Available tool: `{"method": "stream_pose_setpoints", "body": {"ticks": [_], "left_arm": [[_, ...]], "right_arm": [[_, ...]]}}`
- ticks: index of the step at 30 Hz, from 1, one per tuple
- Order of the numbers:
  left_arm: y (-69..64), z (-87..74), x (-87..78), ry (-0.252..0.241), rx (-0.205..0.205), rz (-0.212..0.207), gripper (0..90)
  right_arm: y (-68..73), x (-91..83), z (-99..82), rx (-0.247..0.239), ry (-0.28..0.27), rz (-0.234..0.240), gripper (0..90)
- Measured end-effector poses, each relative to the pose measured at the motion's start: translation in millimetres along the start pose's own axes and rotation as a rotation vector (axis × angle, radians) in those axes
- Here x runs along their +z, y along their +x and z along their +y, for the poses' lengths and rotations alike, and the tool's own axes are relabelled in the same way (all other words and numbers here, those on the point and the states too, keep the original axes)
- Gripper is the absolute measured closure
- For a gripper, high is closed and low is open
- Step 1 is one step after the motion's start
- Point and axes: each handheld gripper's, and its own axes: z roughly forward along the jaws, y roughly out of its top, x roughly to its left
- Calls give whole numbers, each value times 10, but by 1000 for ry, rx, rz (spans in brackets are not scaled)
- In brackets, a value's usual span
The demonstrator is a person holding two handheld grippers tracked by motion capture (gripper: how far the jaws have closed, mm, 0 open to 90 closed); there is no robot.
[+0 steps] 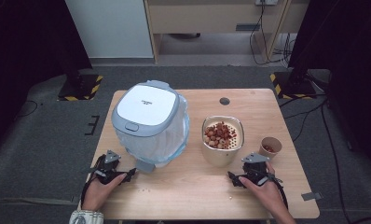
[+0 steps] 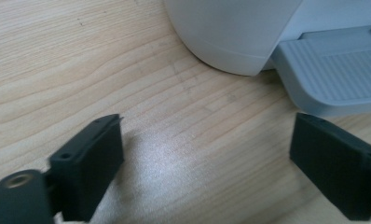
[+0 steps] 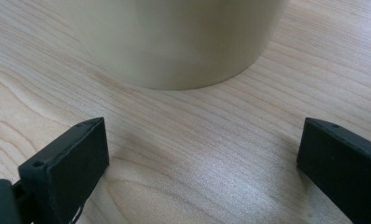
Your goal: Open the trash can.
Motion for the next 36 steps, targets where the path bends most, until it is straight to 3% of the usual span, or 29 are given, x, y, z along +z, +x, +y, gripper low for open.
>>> {"method": "stream_pose_setpoints", "body": {"ticks": [5, 10, 16, 21, 27, 36], "left_arm": [[-24, 61, -137, -58, -14, -21, 239], [-107, 139, -241, -86, 16, -34, 430], [-166, 198, -341, -123, 35, -40, 570], [-209, 217, -378, -150, 29, -81, 681], [-304, 238, -301, -133, 55, -123, 783], [-401, 259, -113, -89, 92, -134, 862]], "right_arm": [[0, 0, 0, 0, 0, -1, 23], [1, 0, 0, 0, 0, -1, 23], [1, 0, 0, 1, 0, -1, 23], [1, 0, 0, 0, 0, -1, 24], [1, 0, 0, 1, 0, -1, 23], [0, 0, 0, -1, -1, -1, 24]]}}
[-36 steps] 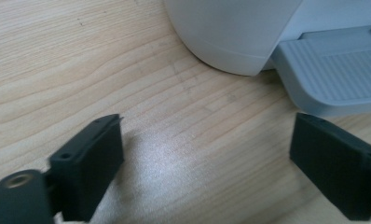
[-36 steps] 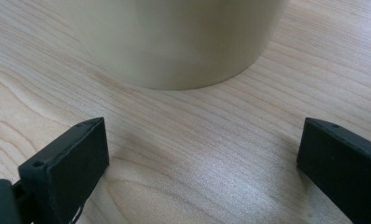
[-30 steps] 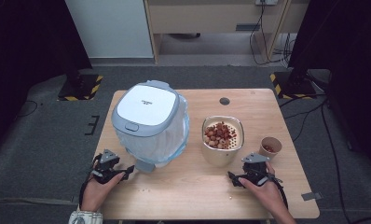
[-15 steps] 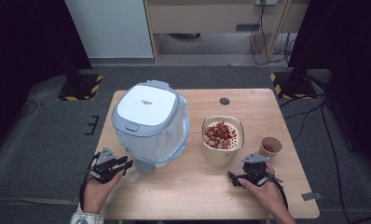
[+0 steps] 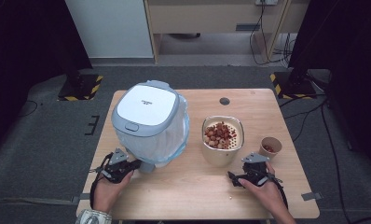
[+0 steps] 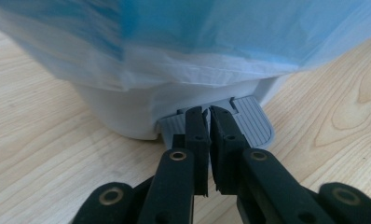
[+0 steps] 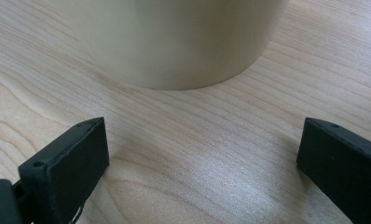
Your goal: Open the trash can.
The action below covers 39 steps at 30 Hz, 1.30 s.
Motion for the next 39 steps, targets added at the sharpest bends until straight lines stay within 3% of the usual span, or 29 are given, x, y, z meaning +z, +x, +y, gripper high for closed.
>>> {"method": "stream_pose_setpoints", "body": {"ticks": [2, 17, 39], "left_arm": [[-18, -6, 33, 19, 16, 1, 862], [-97, -22, 84, 34, 57, 58, 898], [-70, -47, 182, 85, 56, 43, 900]], "right_arm": [[1, 0, 0, 2, 0, 0, 24], [4, -4, -5, 3, -1, -1, 24], [4, -9, -7, 3, 2, 1, 24]]}}
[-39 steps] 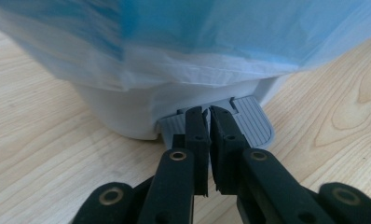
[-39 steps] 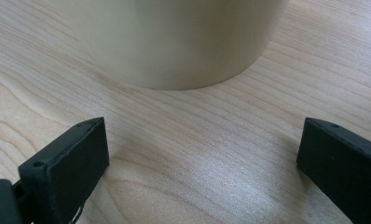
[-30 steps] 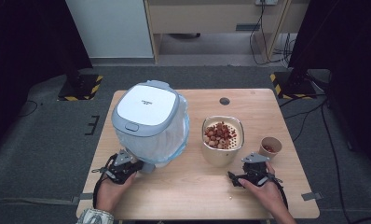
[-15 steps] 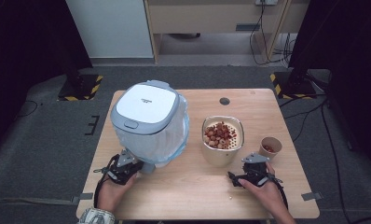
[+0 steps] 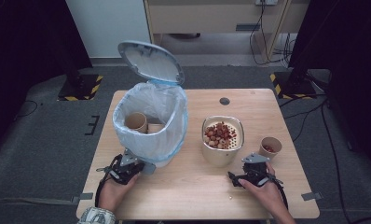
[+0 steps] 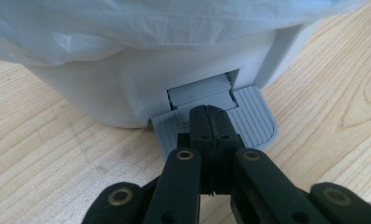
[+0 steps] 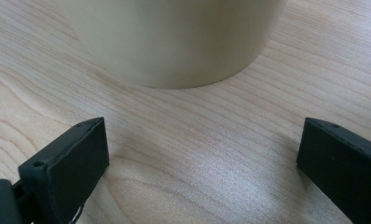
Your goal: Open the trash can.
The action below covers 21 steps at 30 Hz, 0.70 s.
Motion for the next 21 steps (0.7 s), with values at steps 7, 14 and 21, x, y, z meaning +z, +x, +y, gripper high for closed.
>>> {"method": "stream_pose_setpoints", "body": {"ticks": [7, 14, 21], "left_arm": [[9, -1, 0, 0, -4, -7, 900], [11, 2, 0, 1, 2, -6, 900], [7, 1, 0, 1, 0, -5, 900]], "right_arm": [[24, -35, 9, -28, -16, 5, 56], [-2, -150, -19, -10, -33, -13, 72], [-42, -307, -61, 8, -69, -33, 66]]}}
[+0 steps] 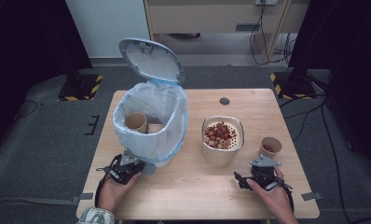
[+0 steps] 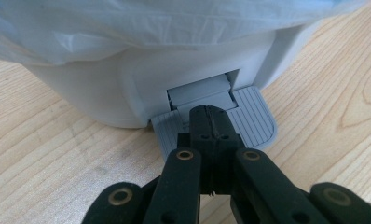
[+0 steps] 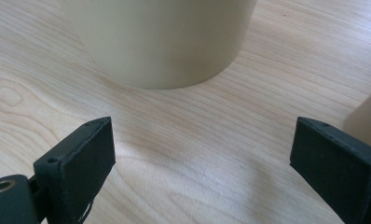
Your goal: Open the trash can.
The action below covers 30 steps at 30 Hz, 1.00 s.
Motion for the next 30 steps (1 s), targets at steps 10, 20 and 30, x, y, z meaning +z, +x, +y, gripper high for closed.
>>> {"method": "stream_pose_setpoints", "body": {"ticks": [10, 20, 30], "left_arm": [[-2, 0, 0, 0, 2, 1, 900], [-1, 1, 0, 1, 2, 0, 900], [-3, 1, 0, 0, 4, 1, 899]], "right_arm": [[-76, -178, -73, 22, -18, -37, 55], [-174, -356, -144, 65, -45, -104, 63], [-353, -423, -193, 141, -62, -190, 53]]}}
